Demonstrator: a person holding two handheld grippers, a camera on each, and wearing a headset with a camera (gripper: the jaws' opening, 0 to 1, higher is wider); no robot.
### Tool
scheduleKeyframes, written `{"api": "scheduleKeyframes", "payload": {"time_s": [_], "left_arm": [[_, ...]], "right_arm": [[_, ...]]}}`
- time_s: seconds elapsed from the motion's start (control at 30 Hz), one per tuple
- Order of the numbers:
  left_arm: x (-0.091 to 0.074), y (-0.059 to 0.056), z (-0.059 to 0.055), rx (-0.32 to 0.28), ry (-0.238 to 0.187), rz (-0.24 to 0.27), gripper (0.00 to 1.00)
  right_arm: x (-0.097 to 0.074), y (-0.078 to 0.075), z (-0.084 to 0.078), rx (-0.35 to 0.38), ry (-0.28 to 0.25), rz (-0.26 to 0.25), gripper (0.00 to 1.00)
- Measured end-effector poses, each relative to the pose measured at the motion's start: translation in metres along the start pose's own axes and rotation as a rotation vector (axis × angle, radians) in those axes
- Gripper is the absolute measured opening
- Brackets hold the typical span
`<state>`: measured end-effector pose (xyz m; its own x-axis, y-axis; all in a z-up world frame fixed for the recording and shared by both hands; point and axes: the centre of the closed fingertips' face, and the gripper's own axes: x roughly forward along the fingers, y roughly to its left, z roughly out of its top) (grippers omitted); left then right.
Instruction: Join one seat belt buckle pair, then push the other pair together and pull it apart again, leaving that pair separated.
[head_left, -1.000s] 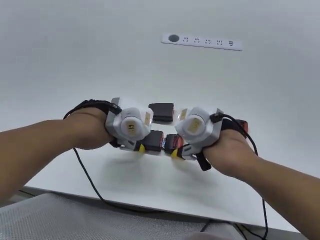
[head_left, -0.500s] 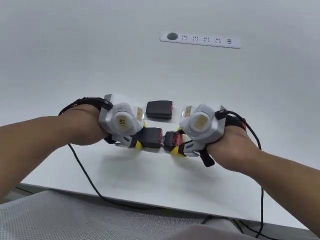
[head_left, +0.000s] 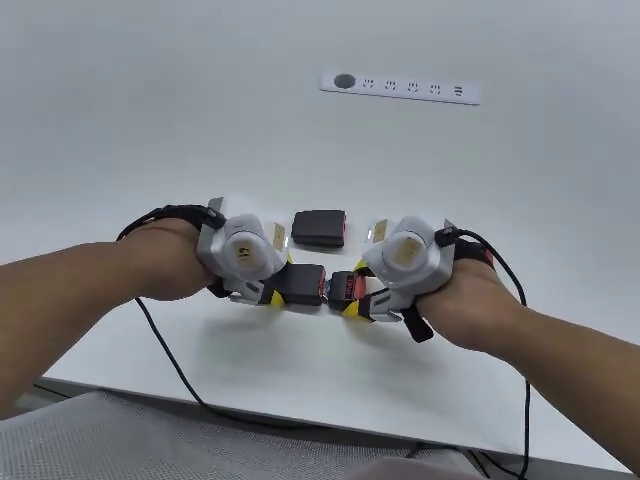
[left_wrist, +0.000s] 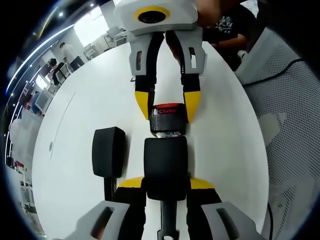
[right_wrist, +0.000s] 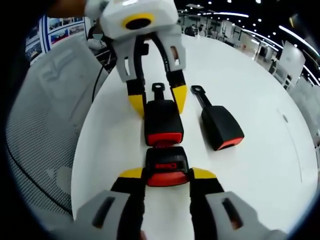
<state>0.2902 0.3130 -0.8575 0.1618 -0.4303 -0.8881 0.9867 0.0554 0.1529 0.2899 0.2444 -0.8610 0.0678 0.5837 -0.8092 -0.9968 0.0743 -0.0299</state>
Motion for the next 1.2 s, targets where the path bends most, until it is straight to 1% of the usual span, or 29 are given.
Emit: {"api": "scheduleKeyframes", "payload": {"time_s": [0.1,0.23,0.3,0.37,0.4,0.5,0.53,0.57,0.6,0.73,0.8,0.83,0.87,0.97,1.07,1.1,1.13,1.17,1.2], "left_arm": [[0.000,0.000,0.000,0.009,0.010,-0.004,0.32],[0.000,0.000,0.001,0.016,0.018,-0.006,0.33],[0.000,0.000,0.001,0.015,0.023,-0.005,0.33],[0.000,0.001,0.001,0.009,0.023,0.002,0.33],[-0.001,0.001,0.001,0.016,0.021,0.011,0.33],[-0.002,0.000,0.001,0.026,0.030,0.023,0.33],[-0.005,0.000,0.002,0.026,0.032,0.024,0.33],[-0.007,0.001,0.003,0.019,0.027,0.028,0.33],[-0.010,0.001,0.008,0.000,0.014,0.032,0.33],[-0.020,0.002,0.018,0.013,-0.005,0.037,0.31],[-0.025,0.005,0.027,0.008,-0.032,0.040,0.31],[-0.027,0.007,0.030,0.004,-0.041,0.046,0.30],[-0.030,0.012,0.035,0.001,-0.049,0.058,0.30],[-0.031,0.023,0.043,-0.024,-0.071,0.071,0.30],[-0.028,0.036,0.044,-0.029,-0.071,0.084,0.32],[-0.027,0.039,0.044,-0.027,-0.069,0.088,0.33],[-0.026,0.047,0.044,-0.029,-0.065,0.107,0.34],[-0.026,0.049,0.044,-0.032,-0.065,0.109,0.34],[-0.026,0.054,0.046,-0.044,-0.070,0.114,0.34]], "right_arm": [[0.001,-0.001,0.001,0.010,0.014,0.010,0.34],[0.000,0.000,0.001,-0.007,0.023,0.009,0.35],[0.000,-0.001,0.001,0.008,0.023,0.007,0.35],[0.000,-0.002,0.001,0.008,0.025,-0.001,0.36],[0.000,-0.002,0.002,0.018,0.025,-0.002,0.36],[-0.003,-0.001,0.006,0.026,0.010,0.007,0.36],[-0.006,0.000,0.008,0.023,0.004,0.007,0.36],[-0.009,0.002,0.012,0.018,-0.009,0.010,0.36],[-0.012,0.003,0.014,0.017,-0.013,0.013,0.36],[-0.019,0.005,0.021,0.003,-0.031,0.017,0.36],[-0.024,0.005,0.023,-0.001,-0.041,0.014,0.36],[-0.026,0.005,0.024,0.008,-0.049,0.019,0.36],[-0.028,0.003,0.023,0.018,-0.053,0.018,0.36],[-0.034,-0.002,0.021,0.006,-0.056,0.005,0.36],[-0.043,-0.010,0.013,0.005,-0.054,-0.014,0.37],[-0.044,-0.012,0.012,0.006,-0.052,-0.015,0.37],[-0.048,-0.017,0.007,0.005,-0.047,-0.032,0.37],[-0.050,-0.022,0.003,0.000,-0.040,-0.047,0.38],[-0.054,-0.027,-0.003,0.012,-0.037,-0.051,0.38]]}}
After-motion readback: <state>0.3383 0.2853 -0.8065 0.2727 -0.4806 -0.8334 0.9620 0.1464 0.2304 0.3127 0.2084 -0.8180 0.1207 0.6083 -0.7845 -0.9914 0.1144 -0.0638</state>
